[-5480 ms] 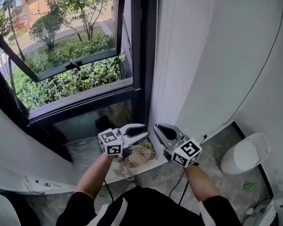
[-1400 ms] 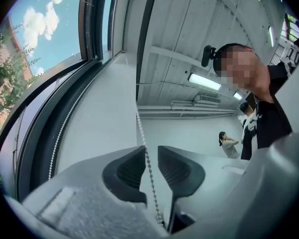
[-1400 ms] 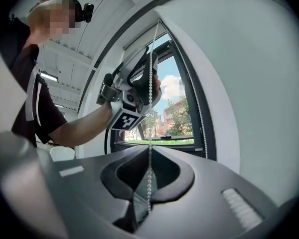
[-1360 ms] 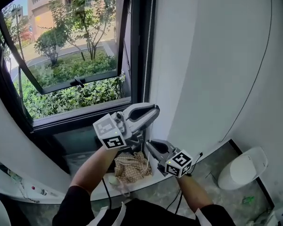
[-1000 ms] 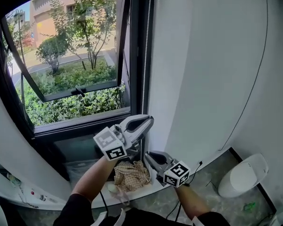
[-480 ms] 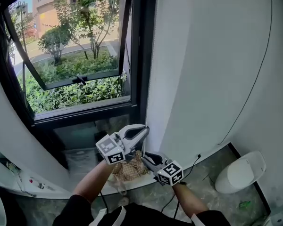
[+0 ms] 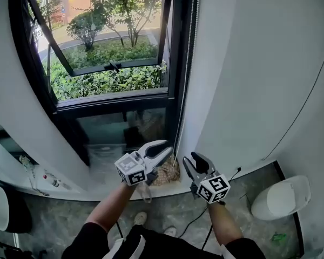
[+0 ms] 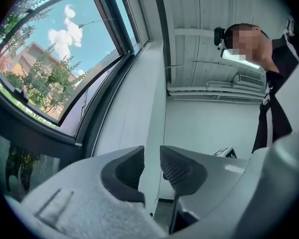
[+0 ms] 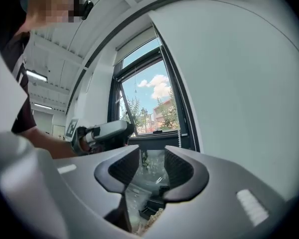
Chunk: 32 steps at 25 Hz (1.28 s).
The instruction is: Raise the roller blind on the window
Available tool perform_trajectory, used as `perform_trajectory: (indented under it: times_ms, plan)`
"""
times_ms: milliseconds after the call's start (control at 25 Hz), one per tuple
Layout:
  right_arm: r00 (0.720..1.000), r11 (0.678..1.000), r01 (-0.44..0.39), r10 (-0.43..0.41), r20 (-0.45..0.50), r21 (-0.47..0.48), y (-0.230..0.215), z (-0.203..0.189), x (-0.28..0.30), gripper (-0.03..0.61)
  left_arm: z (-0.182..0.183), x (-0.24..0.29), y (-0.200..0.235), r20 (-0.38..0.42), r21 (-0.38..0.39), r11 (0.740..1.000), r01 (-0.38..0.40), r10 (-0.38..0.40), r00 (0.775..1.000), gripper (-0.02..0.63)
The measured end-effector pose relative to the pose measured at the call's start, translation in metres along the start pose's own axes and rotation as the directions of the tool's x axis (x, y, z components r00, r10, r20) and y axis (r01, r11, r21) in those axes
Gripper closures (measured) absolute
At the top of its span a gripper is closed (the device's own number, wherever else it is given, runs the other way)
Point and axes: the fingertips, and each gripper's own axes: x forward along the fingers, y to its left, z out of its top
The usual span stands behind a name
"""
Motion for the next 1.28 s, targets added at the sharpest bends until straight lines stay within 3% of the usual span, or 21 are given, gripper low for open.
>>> perform_trajectory:
  times_ms: [200,400,480,680,800,1000,1280]
  plan:
    - [1.000,1.000,-0.020,0.020,-0.004,0.013,0.031,-0.010,-0.022,0.465,-0.002,-0.056,-0.004,0.027,-0.049,0.996,-0.071,0.072,0.997,0.511]
    - [0.999,0.999,-0.013,0.012,0.030,0.044,0.064,-0.006,-0.046,0.512,0.016,-0.126,-0.003,0.042,-0.022,0.983,-0.180,0.181,0.983,0.511]
    - [0.999,0.997,0.002,-0.005,0.045,0.071,0.076,-0.003,-0.053,0.524,0.021,-0.154,-0.002,0.024,0.020,0.971,-0.238,0.238,0.971,0.515]
    - [0.994,0.993,0.065,-0.073,0.084,0.103,0.105,-0.007,-0.072,0.567,0.026,-0.221,-0.010,-0.005,0.161,0.920,-0.357,0.363,0.932,0.602]
    - [0.991,0.988,0.085,-0.098,0.095,0.126,0.126,-0.013,-0.086,0.580,0.033,-0.258,-0.022,0.024,0.159,0.907,-0.390,0.391,0.920,0.614]
    - [0.992,0.994,0.076,-0.083,0.090,0.083,0.159,-0.017,-0.099,0.581,0.042,-0.314,-0.045,0.065,0.152,0.893,-0.425,0.420,0.905,0.614]
    - [0.990,0.999,0.011,-0.017,0.138,0.045,0.175,-0.005,-0.091,0.581,0.031,-0.352,-0.057,0.091,0.136,0.838,-0.529,0.521,0.849,0.614]
